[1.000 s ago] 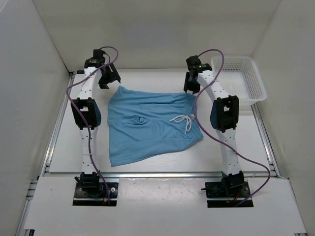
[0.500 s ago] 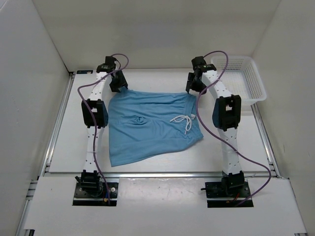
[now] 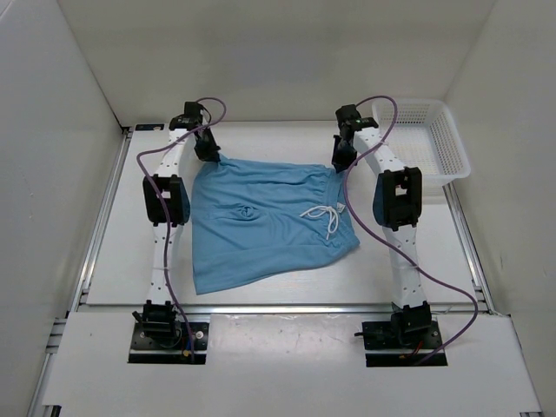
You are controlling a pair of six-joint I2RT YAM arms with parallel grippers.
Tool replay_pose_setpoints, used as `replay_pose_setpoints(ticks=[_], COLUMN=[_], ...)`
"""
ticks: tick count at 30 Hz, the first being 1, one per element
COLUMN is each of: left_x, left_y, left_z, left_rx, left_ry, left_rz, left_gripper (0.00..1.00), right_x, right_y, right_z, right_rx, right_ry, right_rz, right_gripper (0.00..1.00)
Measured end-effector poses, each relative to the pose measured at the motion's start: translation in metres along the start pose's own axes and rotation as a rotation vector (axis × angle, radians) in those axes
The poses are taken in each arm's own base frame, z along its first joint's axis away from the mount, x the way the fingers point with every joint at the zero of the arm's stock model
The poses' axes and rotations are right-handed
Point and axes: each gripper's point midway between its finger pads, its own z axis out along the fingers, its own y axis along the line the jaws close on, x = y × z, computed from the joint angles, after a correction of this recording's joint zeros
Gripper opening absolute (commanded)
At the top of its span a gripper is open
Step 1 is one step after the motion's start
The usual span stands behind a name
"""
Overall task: Fold and stack the shorts
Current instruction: Fold the shorts
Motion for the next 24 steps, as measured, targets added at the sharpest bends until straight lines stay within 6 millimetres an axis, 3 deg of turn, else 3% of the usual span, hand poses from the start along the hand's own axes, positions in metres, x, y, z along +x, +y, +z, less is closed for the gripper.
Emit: replay_pose_setpoints(ticks=[5, 9, 11, 14, 18, 24], left_x=[-0.011, -0.028, -0.035, -0.043, -0.046, -0.042], left_y=[0.009, 0.003, -0.003, -0.014, -0.018, -0.015], left_z=[-0.014, -0.04, -0.055, -0.071, -0.075, -0.073], left_rx=[0.007, 0.04, 0.063, 0.095, 0.111, 0.118], left_ry=[-0.015, -0.056, -0.08, -0.107, -0.117, -0.096], left_rz=[-0.03, -0.041, -0.042, -0.036, -0.033, -0.047], left_gripper=[0.1, 0.1, 0.1, 0.1, 0.1, 0.1], right_x=[-0.004, -0.011, -0.014, -0.013, -0.011, 0.003], right_y=[0.0, 0.002, 0.004, 0.005, 0.007, 0.012], right_z=[-0.004, -0.012, -0.013, -0.013, -0.011, 0.013], right_rx=[0.0, -0.01, -0.018, -0.025, -0.039, -0.072], right_ry=[-0.021, -0.048, -0.059, -0.053, -0.044, 0.012], right_rz=[0.001, -0.007, -0.012, -0.025, -0.027, -0.027], right_gripper=[0.0, 0.59, 0.68, 0.71, 0.7, 0.56])
